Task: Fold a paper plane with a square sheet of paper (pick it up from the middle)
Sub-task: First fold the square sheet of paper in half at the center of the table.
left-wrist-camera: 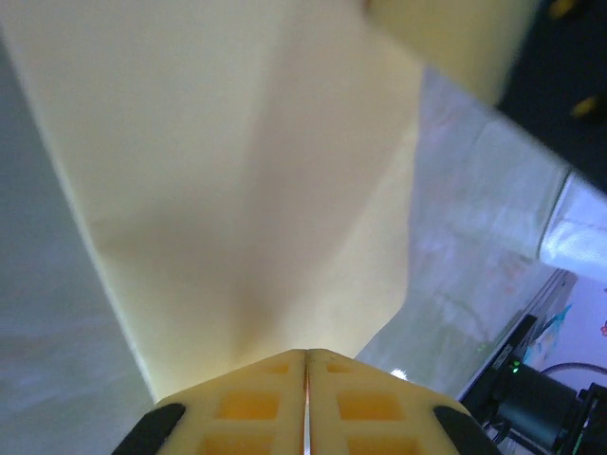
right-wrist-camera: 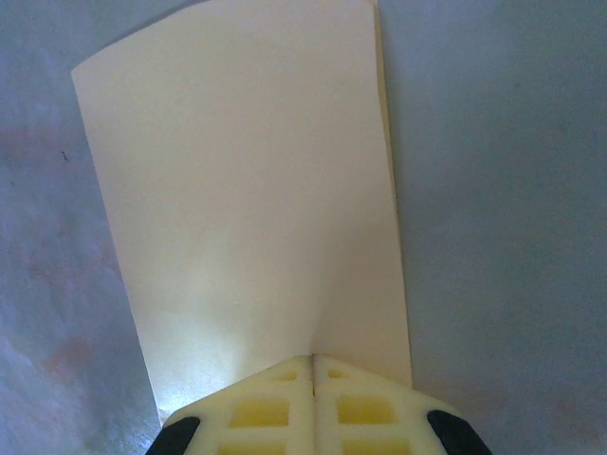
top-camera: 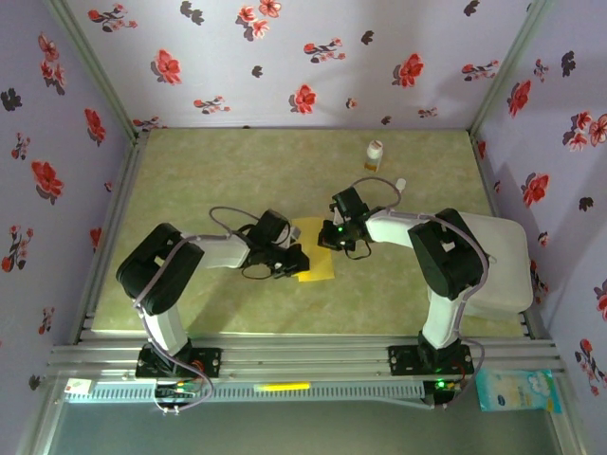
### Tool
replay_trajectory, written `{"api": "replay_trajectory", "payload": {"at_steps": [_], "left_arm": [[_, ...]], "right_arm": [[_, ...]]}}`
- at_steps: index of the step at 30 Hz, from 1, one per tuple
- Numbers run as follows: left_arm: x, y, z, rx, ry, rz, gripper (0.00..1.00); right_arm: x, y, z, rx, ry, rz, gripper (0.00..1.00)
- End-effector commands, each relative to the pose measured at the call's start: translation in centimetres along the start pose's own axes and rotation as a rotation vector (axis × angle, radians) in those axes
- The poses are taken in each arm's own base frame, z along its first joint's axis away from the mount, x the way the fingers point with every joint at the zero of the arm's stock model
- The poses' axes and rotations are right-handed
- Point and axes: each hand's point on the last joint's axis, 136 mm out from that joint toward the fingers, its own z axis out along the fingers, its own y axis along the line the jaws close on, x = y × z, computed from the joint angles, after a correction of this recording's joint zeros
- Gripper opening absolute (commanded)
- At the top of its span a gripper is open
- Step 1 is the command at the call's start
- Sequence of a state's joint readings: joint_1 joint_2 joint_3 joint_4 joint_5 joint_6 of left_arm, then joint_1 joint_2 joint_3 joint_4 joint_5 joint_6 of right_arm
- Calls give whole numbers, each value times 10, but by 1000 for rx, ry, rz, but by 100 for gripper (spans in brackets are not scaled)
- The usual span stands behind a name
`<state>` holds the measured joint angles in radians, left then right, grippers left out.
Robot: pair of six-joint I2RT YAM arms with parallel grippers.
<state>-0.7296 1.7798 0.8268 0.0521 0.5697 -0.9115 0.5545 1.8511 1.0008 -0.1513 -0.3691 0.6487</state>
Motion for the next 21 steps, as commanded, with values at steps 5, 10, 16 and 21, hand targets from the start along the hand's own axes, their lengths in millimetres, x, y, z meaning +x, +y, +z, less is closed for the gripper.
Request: {"api": "replay_trajectory", "payload": {"at_steps": [5,10,16,21], "left_arm": [[26,20,2,-25,61,-39,8],[24,15,-7,-43,52,-5,8],[-23,-17,-41,-46,-88,87,7],[-82,-30,-57,-12,-180,55,7]], "right_arm": [[38,-55,14,193,102,85,0],[37,-50,14,177,105,81,0],[25,-17,9,57,106,36,3],[4,31,-14,-118,42,2,16]]}}
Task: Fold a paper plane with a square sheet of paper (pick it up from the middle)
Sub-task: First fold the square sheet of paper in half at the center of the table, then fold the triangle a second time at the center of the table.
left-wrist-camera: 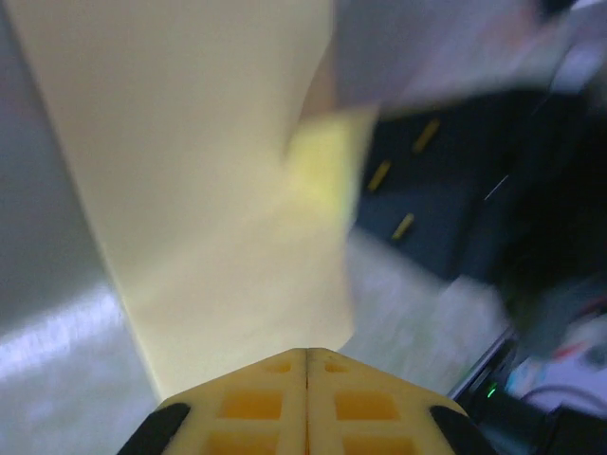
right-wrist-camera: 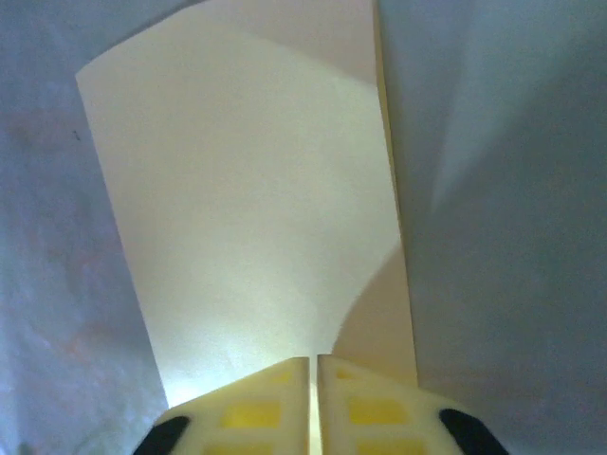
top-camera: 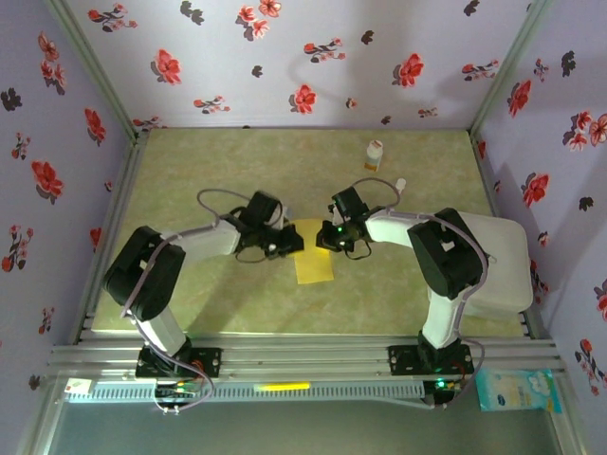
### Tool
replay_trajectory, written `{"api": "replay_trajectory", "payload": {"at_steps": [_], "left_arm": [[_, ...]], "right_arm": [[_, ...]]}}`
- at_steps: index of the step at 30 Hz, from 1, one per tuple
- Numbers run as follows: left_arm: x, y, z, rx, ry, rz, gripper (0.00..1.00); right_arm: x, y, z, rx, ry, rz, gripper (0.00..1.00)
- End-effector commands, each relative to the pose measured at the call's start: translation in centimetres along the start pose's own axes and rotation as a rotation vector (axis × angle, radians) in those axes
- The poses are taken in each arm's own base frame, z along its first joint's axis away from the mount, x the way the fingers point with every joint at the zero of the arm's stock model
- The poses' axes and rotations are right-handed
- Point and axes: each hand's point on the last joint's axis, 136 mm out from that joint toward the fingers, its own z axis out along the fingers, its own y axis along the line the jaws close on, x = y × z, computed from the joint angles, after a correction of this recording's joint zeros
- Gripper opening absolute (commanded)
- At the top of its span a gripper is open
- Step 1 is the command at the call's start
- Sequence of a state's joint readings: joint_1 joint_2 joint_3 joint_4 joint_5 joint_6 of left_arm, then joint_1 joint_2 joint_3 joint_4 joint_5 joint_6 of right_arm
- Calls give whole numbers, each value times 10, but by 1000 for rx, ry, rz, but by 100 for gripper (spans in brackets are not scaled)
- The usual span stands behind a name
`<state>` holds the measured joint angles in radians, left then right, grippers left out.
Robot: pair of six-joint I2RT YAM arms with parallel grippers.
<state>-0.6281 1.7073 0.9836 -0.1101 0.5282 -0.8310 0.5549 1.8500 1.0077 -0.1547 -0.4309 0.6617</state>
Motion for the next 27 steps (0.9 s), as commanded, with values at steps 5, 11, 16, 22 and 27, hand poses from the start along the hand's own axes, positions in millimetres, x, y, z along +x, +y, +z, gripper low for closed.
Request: {"api": "replay_trajectory", "payload": {"at_steps": [5,11,16,22,27], "left_arm": [[-52,3,15,-32,-19,-1,7],[-61,14,32,-42,-1,5,6],[-67,23,39,-46,4,2,7],[-67,41,43,-68,12,-14,7],[-61,53,49,-85,36,-7,7]], "right_arm": [[-7,12,-44,-1,-84,0,30],[7,-21,-71,20,-165,144,31],[28,-8,-65,-86,-80,186,30],[47,-7,-54,-105,-20,216,30],[64,-12,-46,-93,51,256,32]]}}
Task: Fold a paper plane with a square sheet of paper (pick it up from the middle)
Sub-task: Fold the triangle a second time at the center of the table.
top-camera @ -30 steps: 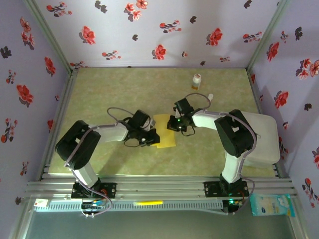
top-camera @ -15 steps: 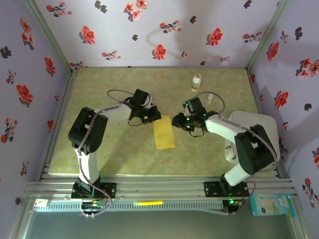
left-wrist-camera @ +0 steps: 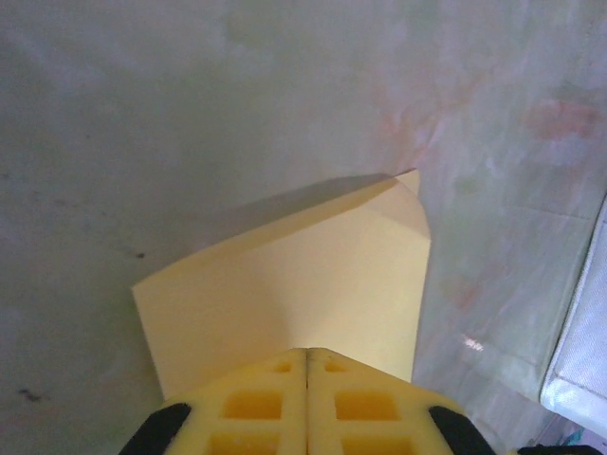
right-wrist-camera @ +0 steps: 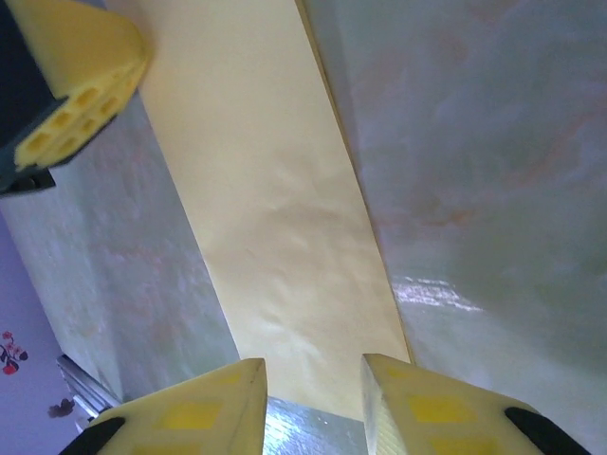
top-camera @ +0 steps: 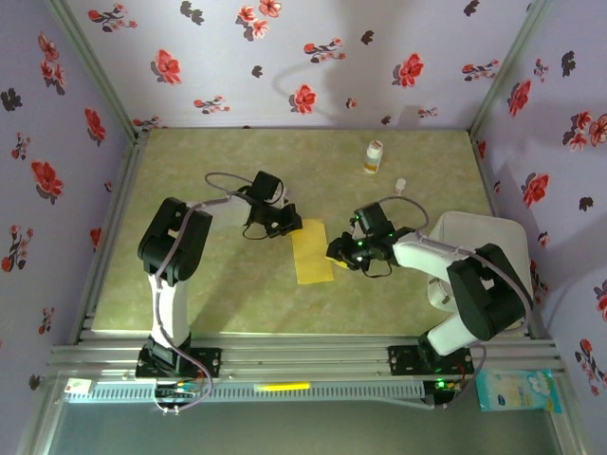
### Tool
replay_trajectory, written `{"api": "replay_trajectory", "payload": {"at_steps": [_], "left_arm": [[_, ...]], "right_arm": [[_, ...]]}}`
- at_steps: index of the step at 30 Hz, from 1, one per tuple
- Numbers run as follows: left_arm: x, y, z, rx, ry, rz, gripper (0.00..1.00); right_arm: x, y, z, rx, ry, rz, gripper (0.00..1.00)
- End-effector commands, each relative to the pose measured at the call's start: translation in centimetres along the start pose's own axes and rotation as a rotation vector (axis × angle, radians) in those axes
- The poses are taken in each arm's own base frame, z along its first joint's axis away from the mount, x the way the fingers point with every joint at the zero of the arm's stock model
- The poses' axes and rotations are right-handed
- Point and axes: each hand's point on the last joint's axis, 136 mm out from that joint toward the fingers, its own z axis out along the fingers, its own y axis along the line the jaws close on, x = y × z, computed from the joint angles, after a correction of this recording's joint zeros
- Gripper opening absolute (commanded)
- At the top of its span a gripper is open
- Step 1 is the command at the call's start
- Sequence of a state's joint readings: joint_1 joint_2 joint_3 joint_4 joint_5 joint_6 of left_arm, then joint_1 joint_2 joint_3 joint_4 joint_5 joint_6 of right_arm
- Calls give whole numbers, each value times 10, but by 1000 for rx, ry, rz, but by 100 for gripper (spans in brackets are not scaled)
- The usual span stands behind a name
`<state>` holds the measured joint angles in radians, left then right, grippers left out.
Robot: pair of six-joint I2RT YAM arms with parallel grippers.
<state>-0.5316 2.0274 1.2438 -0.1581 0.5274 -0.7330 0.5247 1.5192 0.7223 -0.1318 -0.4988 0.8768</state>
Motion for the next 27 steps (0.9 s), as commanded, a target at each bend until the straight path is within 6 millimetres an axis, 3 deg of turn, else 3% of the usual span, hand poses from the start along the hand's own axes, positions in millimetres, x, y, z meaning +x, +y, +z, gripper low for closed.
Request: {"api": "replay_trajectory", "payload": {"at_steps": [1,9,27], "left_arm": [[7,14,8,-16,39,19,7],[17,37,11,-46,60,-10,7],[16,39,12,-47,64,-12,7]], "right_arm": [[16,-7,8,6,74,54,32],[25,-29,11,96,95,77,36],[30,-19,22,15,144,93,36]]}}
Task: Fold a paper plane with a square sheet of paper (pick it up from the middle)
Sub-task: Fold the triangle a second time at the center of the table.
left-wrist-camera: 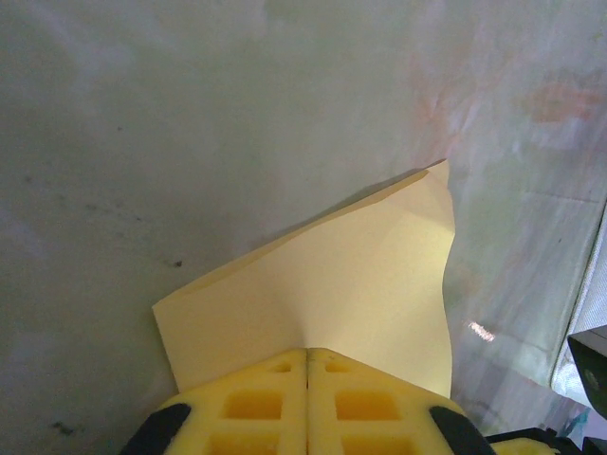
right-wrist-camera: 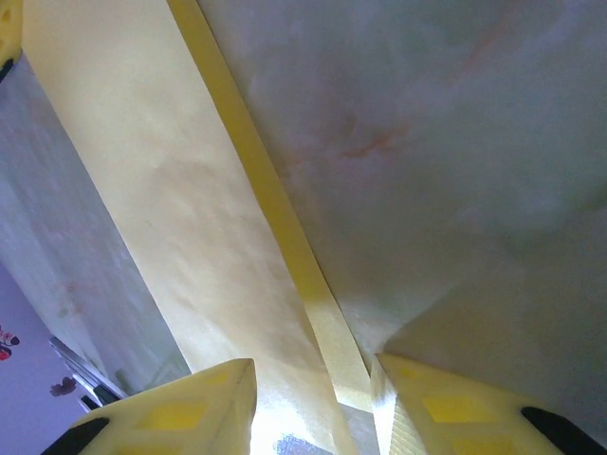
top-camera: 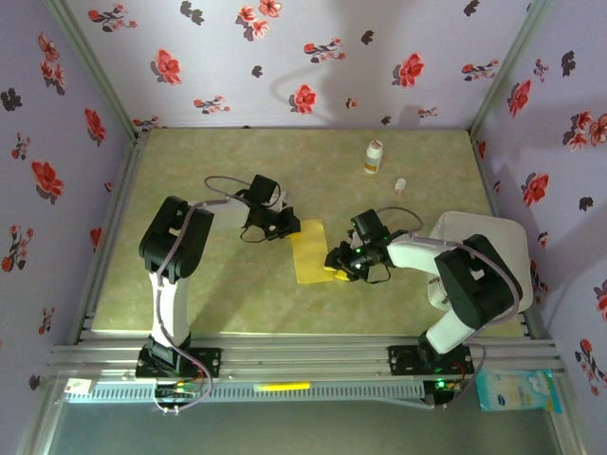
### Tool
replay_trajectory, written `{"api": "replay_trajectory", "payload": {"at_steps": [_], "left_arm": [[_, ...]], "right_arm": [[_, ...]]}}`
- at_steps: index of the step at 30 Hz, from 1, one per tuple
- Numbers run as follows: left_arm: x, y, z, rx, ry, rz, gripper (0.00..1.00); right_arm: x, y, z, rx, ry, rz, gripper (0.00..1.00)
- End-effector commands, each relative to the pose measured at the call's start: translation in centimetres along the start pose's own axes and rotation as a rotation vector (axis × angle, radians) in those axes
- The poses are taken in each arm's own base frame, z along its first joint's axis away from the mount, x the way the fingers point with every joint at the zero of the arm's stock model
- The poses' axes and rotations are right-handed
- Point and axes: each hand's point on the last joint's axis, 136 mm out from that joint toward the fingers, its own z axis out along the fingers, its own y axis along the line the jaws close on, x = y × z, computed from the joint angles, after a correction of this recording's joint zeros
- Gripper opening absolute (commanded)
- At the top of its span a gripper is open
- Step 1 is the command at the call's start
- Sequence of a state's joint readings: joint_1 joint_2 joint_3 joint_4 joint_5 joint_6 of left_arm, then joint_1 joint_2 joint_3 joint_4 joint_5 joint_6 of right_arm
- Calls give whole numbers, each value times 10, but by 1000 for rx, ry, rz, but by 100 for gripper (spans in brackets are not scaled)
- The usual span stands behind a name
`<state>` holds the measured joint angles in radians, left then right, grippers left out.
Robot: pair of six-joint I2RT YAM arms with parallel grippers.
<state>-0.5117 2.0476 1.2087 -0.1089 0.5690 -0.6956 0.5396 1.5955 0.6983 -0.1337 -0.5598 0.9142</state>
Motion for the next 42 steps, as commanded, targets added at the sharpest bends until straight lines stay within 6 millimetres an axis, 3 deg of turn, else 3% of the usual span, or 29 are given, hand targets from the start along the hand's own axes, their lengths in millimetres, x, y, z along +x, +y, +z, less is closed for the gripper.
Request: {"api": "replay_trajectory", "payload": {"at_steps": [1,24,42], "left_arm": [[14,28,7,-73,46,-33,7],[-7,6,11,-7,33,66,7],[-19,-1,16,-14,55,119,7]], "right_arm": [[7,3,5,-33,39,14,36],[-30,36,4,-249,-58,-4,35],[-47,29,8,-274,-88,21,33]]}}
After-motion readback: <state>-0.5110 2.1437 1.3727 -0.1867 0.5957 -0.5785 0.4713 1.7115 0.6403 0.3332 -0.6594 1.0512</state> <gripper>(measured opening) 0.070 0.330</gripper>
